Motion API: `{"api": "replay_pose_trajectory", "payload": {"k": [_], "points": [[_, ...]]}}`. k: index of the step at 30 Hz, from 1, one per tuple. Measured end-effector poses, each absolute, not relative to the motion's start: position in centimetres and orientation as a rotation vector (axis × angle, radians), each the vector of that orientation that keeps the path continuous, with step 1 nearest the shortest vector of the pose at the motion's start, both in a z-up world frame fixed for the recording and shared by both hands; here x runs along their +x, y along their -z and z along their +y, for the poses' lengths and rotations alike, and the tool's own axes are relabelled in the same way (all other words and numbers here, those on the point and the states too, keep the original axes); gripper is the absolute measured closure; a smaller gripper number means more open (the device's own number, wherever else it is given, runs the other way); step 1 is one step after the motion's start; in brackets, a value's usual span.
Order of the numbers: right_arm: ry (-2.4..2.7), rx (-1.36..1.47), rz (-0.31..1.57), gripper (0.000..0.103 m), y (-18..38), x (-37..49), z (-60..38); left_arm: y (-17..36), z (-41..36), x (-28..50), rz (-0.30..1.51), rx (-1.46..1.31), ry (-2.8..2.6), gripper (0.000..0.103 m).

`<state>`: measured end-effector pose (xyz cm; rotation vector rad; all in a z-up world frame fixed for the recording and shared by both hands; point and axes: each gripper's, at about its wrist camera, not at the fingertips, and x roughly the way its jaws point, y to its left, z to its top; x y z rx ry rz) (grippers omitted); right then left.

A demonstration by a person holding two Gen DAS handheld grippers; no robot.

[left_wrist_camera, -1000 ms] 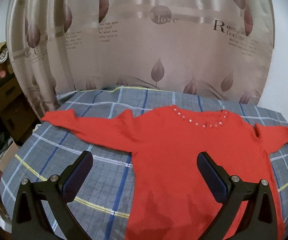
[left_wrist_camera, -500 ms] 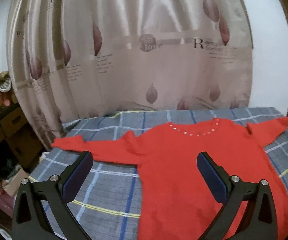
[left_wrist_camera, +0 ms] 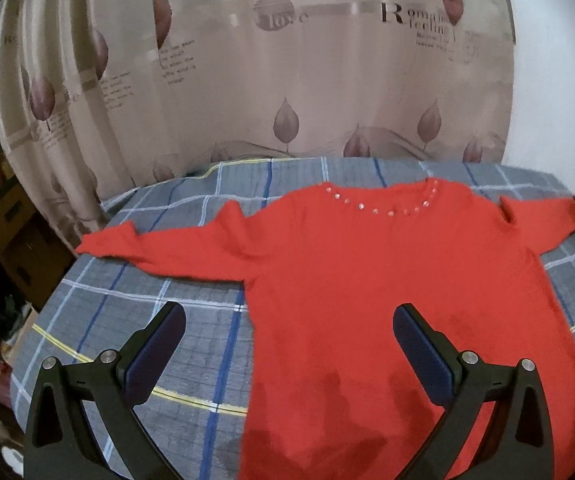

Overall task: Fold small clothes
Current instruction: 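Lift the sleeve with the right gripper and fold it across the sweater body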

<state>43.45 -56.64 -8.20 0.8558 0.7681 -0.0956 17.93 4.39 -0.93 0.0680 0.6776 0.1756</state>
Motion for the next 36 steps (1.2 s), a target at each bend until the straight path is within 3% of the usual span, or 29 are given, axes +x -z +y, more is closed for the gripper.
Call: {"api": "replay_pose_trajectory", "payload": {"k": [9, 17, 24, 36], "points": [[-0.023, 0.437, 0.621, 0.095, -1.3, 40.0, -45.1, 0.3, 5.7, 16.9, 0.649, 0.069, -0.185, 0.000], [-0.136, 0.359, 0.587, 0.095, -6.1, 37.6, -36.0, -0.5, 8.3, 14.4, 0.613, 0.015, -0.188, 0.000], [-0.267, 0.306, 0.639, 0.095, -5.9, 36.0, -25.9, 0.0, 11.5, 13.6, 0.620, -0.057, -0.217, 0.000], [-0.417, 0.189, 0.766, 0.095, 0.0, 35.3, -8.7, 2.7, 16.4, 13.2, 0.694, -0.227, -0.215, 0.000]]}}
